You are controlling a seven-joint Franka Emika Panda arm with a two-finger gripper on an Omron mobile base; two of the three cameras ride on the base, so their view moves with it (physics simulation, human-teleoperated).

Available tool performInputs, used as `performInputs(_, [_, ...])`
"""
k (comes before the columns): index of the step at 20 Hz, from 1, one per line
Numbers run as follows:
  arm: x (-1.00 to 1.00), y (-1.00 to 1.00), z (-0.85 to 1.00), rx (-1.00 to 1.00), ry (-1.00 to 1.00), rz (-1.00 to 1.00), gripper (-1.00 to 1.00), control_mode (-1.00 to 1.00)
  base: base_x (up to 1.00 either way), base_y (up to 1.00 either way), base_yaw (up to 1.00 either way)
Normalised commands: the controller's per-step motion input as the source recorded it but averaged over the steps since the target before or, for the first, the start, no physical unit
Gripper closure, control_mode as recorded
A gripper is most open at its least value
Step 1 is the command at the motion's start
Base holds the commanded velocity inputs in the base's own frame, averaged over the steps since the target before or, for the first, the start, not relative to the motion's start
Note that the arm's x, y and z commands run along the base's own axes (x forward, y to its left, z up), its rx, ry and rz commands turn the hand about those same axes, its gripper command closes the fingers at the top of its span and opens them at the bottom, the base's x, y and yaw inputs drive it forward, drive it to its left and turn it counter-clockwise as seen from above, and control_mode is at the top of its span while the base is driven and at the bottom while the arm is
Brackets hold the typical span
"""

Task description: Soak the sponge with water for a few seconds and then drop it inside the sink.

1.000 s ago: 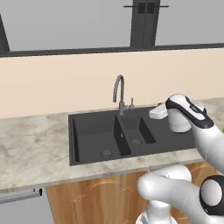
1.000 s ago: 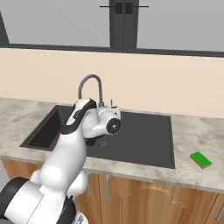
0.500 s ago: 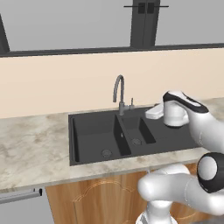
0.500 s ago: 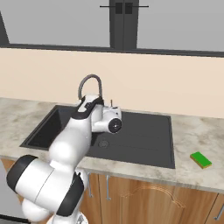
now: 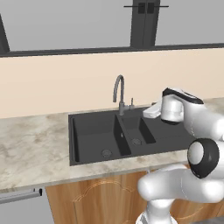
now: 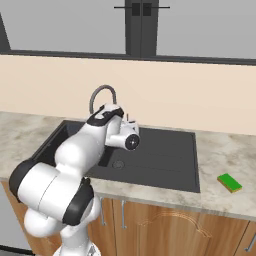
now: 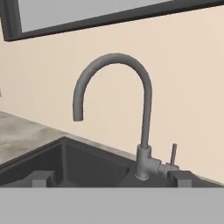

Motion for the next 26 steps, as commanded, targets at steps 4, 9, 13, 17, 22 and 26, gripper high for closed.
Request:
performInputs(4, [0.27,0.0,0.0,0.0,0.02,0.03,-1.0,-1.0,0.0,0.0,0.0])
performInputs(9, [0.24,0.0,0.0,0.0,0.01,0.04,-1.0,-1.0,0.0,0.0,0.0])
performInputs(13, [0.25,0.0,-0.06,0.0,0.0,0.02,-1.0,-1.0,0.0,0.0,0.0])
performInputs(17, [0.23,0.0,-0.15,0.0,0.0,0.01,-1.0,-1.0,0.0,0.0,0.0])
performInputs(22, [0.24,0.0,-0.22,0.0,0.0,0.0,-1.0,-1.0,0.0,0.0,0.0])
performInputs(26, [0.26,0.0,-0.18,0.0,0.0,0.0,-1.0,-1.0,0.0,0.0,0.0])
